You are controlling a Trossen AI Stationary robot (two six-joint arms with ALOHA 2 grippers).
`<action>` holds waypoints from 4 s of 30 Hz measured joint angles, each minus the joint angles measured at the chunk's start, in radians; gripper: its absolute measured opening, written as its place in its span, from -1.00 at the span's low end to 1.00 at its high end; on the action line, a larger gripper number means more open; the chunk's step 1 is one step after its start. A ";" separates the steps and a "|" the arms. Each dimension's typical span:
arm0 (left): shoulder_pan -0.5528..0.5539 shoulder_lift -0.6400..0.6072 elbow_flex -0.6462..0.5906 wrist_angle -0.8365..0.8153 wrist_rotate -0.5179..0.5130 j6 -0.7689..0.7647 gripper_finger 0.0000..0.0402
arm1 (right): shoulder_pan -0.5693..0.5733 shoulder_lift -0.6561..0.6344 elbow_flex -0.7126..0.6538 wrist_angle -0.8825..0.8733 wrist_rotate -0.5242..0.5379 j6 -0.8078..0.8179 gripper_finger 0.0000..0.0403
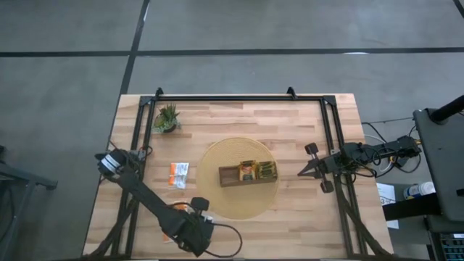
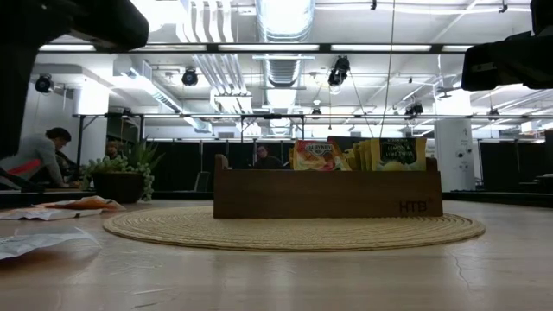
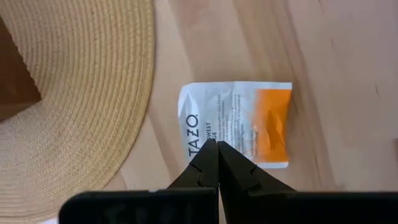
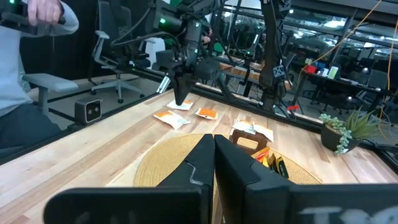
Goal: Pick & Place Tea
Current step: Put the white tea bag into the left of the wooden organizer
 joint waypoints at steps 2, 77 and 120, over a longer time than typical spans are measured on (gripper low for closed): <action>0.001 0.000 0.000 0.000 0.001 -0.006 -1.00 | 0.000 0.000 0.000 0.000 0.000 0.000 -0.96; -0.015 -0.031 -0.287 0.396 0.085 -0.250 -0.30 | 0.000 0.000 0.000 0.000 0.000 0.000 -0.96; 0.322 -0.025 -0.040 0.126 -0.618 0.057 -0.95 | 0.000 0.000 0.000 0.000 0.000 0.000 -0.96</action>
